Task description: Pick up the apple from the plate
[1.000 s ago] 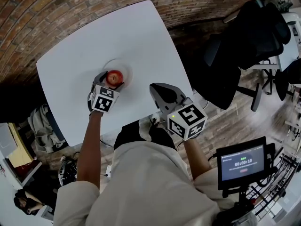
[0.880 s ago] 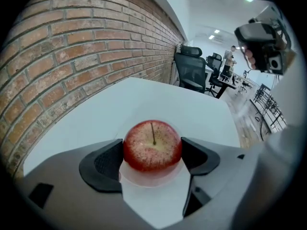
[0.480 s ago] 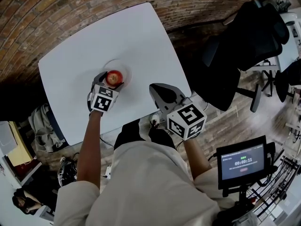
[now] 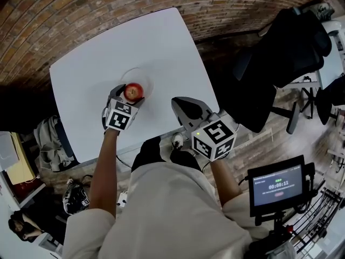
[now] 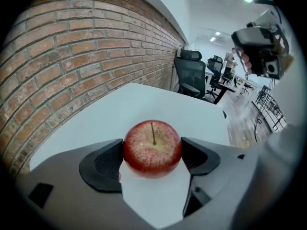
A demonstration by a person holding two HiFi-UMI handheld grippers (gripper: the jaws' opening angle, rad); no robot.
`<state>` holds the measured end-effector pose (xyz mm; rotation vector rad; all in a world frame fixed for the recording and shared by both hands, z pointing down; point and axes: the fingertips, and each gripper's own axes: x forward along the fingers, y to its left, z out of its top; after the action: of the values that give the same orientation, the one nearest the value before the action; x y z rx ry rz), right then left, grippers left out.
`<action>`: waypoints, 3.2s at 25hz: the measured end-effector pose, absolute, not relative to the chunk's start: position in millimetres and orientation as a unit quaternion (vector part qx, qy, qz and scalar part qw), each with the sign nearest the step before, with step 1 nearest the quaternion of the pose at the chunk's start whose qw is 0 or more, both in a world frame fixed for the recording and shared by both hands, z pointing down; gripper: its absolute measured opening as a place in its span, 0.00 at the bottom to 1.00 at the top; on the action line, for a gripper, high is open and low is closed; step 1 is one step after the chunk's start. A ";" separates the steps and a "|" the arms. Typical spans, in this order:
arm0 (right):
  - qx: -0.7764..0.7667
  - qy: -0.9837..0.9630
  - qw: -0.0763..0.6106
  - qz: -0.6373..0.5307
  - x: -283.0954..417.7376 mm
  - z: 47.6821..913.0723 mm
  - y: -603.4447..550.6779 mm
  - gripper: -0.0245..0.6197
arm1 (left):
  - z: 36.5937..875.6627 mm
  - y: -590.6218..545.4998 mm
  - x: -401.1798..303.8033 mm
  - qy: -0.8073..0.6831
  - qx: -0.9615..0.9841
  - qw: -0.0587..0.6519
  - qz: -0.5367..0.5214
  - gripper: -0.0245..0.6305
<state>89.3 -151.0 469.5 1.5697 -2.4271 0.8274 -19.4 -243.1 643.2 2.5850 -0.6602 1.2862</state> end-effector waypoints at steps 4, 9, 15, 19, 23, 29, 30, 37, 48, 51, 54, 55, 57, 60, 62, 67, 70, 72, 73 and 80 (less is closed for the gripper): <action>0.516 -0.811 0.068 0.268 85.7 464.8 -146.8 0.04 | 636.2 -236.2 -19.5 -0.229 0.874 0.088 0.419 0.62; 0.508 -0.818 0.070 0.259 79.0 461.3 -142.7 0.04 | 630.5 -223.8 -24.7 -0.238 0.875 0.088 0.413 0.62; 0.497 -0.829 0.075 0.247 73.0 453.4 -140.2 0.04 | 623.3 -211.1 -29.0 -0.249 0.874 0.094 0.406 0.62; 0.492 -0.834 0.077 0.235 68.7 445.7 -136.8 0.04 | 614.5 -204.7 -35.2 -0.259 0.876 0.094 0.396 0.62; 0.487 -0.841 0.080 0.222 59.7 435.2 -130.3 0.04 | 599.7 -199.3 -45.7 -0.272 0.879 0.088 0.381 0.62; 0.486 -0.845 0.080 0.207 56.9 424.7 -134.7 0.04 | 577.1 -199.8 -52.0 -0.288 0.886 0.077 0.355 0.62; 0.486 -0.846 0.080 0.204 56.3 422.6 -136.5 0.04 | 573.1 -200.1 -51.9 -0.288 0.889 0.074 0.349 0.62; 0.479 -0.854 0.080 0.185 50.7 409.5 -145.6 0.04 | 546.0 -199.4 -56.0 -0.306 0.896 0.060 0.315 0.62; 0.477 -0.861 0.071 0.159 46.9 384.6 -158.8 0.04 | 485.4 -206.4 -68.3 -0.342 0.905 0.046 0.249 0.62; 0.474 -0.865 0.069 0.149 44.8 376.6 -160.9 0.04 | 467.2 -207.3 -68.7 -0.349 0.908 0.033 0.231 0.62; 0.476 -0.867 0.076 0.126 42.3 366.9 -162.7 0.04 | 449.1 -207.8 -70.0 -0.357 0.909 0.016 0.213 0.62; 0.475 -0.868 0.077 0.121 41.2 363.8 -162.7 0.04 | 443.4 -207.4 -70.5 -0.359 0.910 0.011 0.207 0.62; 0.468 -0.873 0.069 0.121 38.0 356.5 -162.2 0.04 | 432.4 -206.1 -71.1 -0.361 0.912 0.005 0.194 0.62; 0.457 -0.880 0.055 0.117 32.9 342.5 -162.8 0.04 | 413.6 -204.1 -70.0 -0.360 0.918 0.004 0.168 0.62; 0.453 -0.884 0.055 0.105 29.7 334.1 -163.3 0.04 | 400.1 -202.1 -68.4 -0.357 0.922 0.002 0.151 0.62; 0.438 -0.893 0.049 0.088 21.1 316.3 -159.8 0.04 | 369.1 -193.0 -65.1 -0.351 0.928 -0.018 0.125 0.62; 0.424 -0.901 0.051 0.075 15.1 305.9 -156.6 0.04 | 351.6 -187.3 -65.4 -0.348 0.931 -0.023 0.106 0.62; 0.422 -0.902 0.053 0.070 13.1 303.1 -154.8 0.04 | 342.9 -183.8 -66.6 -0.347 0.932 -0.029 0.099 0.62; 0.422 -0.902 0.053 0.068 12.7 302.1 -154.1 0.04 | 339.0 -182.5 -67.0 -0.347 0.932 -0.033 0.096 0.62; 0.431 -0.899 0.049 0.058 14.1 292.4 -154.6 0.04 | 323.0 -177.5 -72.7 -0.352 0.931 -0.045 0.082 0.62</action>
<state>14.1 -154.6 292.4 1.3122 -2.7415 0.1760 -72.7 -177.5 323.0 3.0122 -1.1385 0.2661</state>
